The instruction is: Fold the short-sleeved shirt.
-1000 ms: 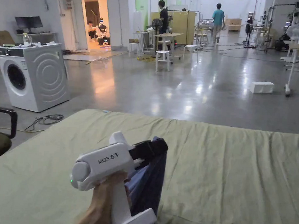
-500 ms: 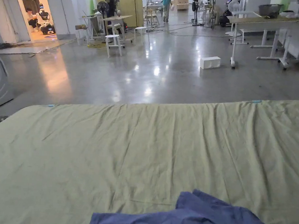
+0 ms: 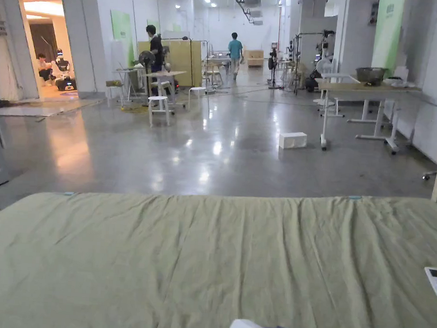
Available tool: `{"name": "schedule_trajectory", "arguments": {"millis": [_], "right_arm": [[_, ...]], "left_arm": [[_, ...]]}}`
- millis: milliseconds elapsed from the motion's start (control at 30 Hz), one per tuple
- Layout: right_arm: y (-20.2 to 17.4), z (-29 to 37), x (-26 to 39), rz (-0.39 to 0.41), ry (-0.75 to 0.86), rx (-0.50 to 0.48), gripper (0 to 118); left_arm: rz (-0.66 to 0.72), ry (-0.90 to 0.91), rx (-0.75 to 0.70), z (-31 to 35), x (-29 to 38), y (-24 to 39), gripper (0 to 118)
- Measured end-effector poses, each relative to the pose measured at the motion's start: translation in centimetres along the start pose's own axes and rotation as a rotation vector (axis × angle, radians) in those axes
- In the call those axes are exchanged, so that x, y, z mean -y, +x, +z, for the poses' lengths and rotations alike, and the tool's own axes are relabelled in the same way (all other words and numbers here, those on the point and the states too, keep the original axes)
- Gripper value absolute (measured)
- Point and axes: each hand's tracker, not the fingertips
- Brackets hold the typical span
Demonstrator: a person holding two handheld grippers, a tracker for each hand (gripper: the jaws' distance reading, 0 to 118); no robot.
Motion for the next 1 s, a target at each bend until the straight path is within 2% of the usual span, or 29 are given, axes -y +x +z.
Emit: {"name": "schedule_trajectory", "arguments": {"millis": [67,167,233,333,400,433,467,500,533,600,667,733,833,1000], "right_arm": [[-1.7,-0.3,-1.7,0.041,0.053,-0.022,0],[-4.2,-0.5,-4.1,0.096,0.134,-0.072,0],[-5.4,-0.7,-5.3,0.121,0.166,-0.102,0],[-6.8,-0.9,-6.4,0.143,0.185,-0.134,0],[-7.5,-0.7,-6.4,0.154,0.193,-0.144,0],[-7.6,-0.7,-6.3,0.157,0.193,-0.151,0],[-7.7,-0.6,-6.1,0.158,0.19,-0.157,0],[-7.8,-0.5,-5.9,0.16,0.183,-0.164,0],[-7.9,-0.3,-5.7,0.17,0.173,-0.167,0],[-8.0,0.1,-5.2,0.196,0.162,-0.158,0],[-8.0,0.6,-4.8,0.225,0.164,-0.143,0],[-7.9,0.7,-4.4,0.238,0.164,-0.134,0],[-7.8,0.6,-4.5,0.232,0.16,-0.131,0],[-7.9,0.9,-4.8,0.226,0.175,-0.136,0]], "left_arm": [[-0.04,0.107,-0.039,6.8,-0.5,0.0,71],[-0.132,0.25,-0.345,15.4,-0.2,1.2,71],[-0.179,0.303,-0.545,18.6,0.8,2.4,70],[-0.208,0.374,-0.748,22.7,3.5,3.9,67],[-0.203,0.357,-0.854,23.7,6.0,4.7,66],[-0.208,0.328,-0.912,23.9,7.3,5.1,59],[-0.201,0.296,-0.944,23.9,8.5,5.2,39],[-0.159,0.265,-0.958,24.1,9.7,5.4,15],[-0.128,0.254,-0.905,24.7,10.6,5.7,7],[-0.07,0.254,-0.84,25.5,11.9,6.6,6],[-0.065,0.26,-0.862,25.9,12.4,7.4,0],[-0.044,0.243,-0.869,25.6,12.6,7.8,0],[-0.005,0.26,-0.83,25.2,12.3,7.6,0],[-0.026,0.279,-0.81,24.3,11.2,7.4,0]]}}
